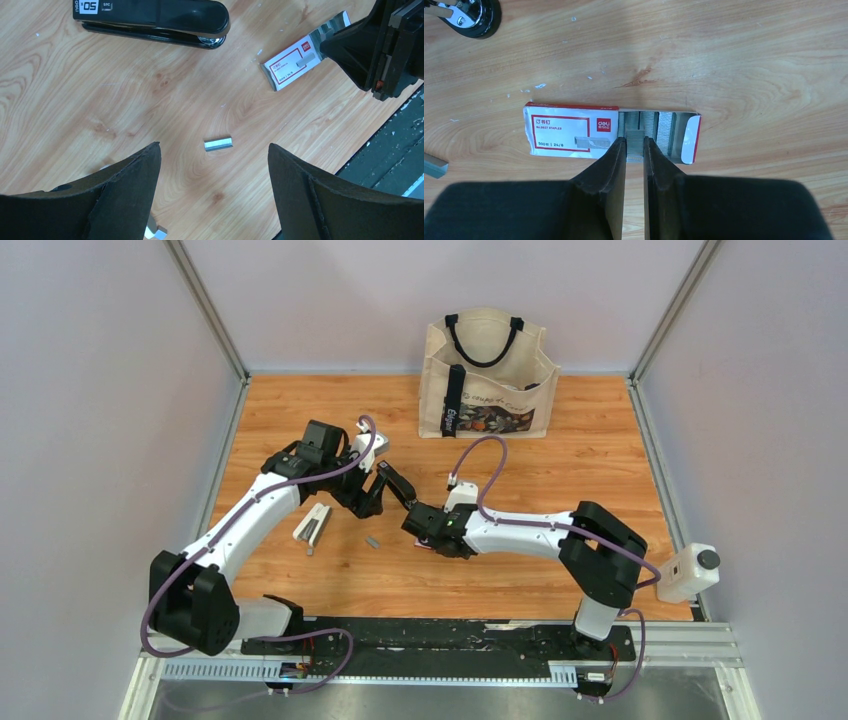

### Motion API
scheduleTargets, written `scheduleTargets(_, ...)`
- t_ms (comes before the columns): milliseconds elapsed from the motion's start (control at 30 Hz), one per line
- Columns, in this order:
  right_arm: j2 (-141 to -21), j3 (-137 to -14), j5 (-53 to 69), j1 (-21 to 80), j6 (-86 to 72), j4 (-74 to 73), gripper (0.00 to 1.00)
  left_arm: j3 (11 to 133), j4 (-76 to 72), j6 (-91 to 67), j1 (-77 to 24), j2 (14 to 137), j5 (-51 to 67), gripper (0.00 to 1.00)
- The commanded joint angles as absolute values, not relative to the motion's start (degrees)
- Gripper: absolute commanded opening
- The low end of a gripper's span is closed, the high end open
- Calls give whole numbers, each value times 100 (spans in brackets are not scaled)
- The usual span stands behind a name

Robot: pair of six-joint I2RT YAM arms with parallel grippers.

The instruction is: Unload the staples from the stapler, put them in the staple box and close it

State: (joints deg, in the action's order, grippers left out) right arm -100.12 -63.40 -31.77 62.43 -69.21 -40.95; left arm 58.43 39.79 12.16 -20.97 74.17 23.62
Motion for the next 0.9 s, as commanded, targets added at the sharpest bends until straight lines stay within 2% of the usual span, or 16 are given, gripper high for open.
scheduleTargets(0, -10011, -6249, -3252, 6179, -7058, -3990, 17, 5827, 3885, 1354, -2074, 7225, 2487, 86)
scheduleTargets(867, -10107, -6231, -3076, 6064, -6996, -3876, 19, 5801, 3911, 1336, -2074, 7181, 2645, 86)
